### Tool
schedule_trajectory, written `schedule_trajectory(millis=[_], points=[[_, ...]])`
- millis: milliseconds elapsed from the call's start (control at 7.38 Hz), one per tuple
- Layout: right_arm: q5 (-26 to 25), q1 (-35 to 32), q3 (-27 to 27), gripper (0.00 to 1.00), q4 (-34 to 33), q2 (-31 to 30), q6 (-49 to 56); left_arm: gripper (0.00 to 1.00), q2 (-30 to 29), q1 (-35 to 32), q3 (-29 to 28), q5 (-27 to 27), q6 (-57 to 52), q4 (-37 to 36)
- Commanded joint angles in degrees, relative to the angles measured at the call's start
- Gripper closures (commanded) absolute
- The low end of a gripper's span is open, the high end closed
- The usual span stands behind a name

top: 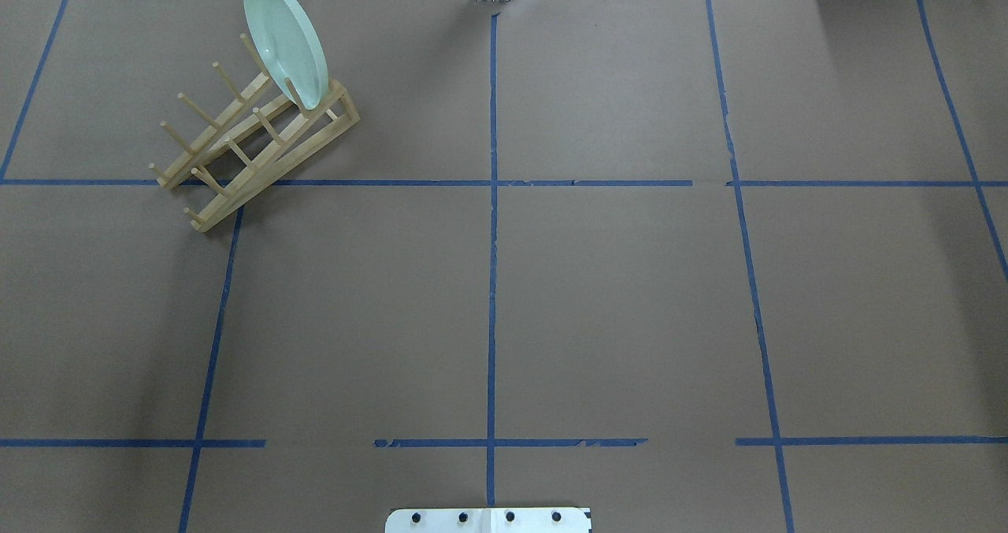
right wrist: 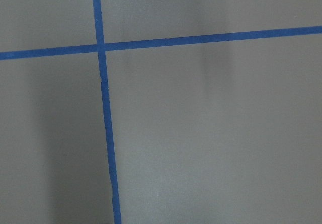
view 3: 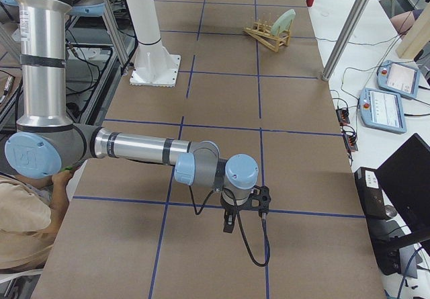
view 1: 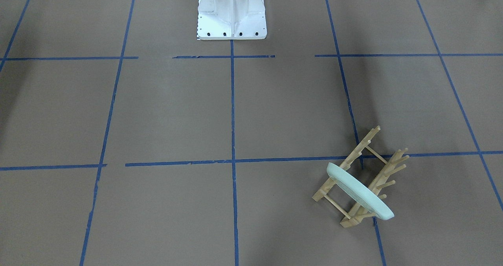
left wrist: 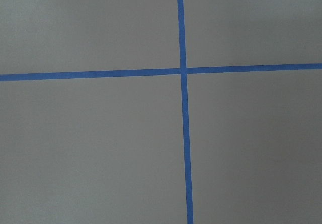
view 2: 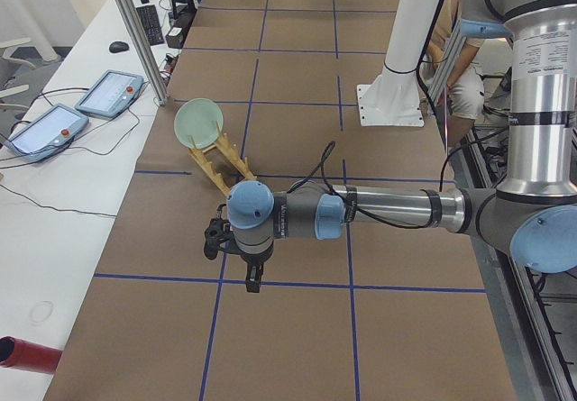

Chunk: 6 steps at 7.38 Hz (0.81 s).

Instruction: Place plate on table

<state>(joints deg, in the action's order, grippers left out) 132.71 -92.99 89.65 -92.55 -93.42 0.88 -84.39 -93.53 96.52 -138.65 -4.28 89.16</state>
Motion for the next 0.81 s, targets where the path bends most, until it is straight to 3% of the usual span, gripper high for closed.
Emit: schedule_trajectory(millis=[0, 135, 406, 677], points=[[0.0, 0.0, 0.0, 0.00, 0.0, 0.1, 0.0, 0.00, 1.8, -0.2, 0.8, -7.7, 0.7, 2.0], [0.0, 0.0, 0.0, 0.00, 0.0, 0.1, 0.0, 0.00, -0.1, 0.0, 0.7, -8.6, 6.0, 5.0], [0.0, 0.0, 0.0, 0.00, 0.0, 0.0, 0.0, 0.00, -3.7, 1.8, -0.4, -8.9, 30.5, 20.3], [0.0, 0.0, 0.0, 0.00, 0.0, 0.0, 0.0, 0.00, -6.6, 6.1, -2.5, -8.9, 48.0, 34.9]])
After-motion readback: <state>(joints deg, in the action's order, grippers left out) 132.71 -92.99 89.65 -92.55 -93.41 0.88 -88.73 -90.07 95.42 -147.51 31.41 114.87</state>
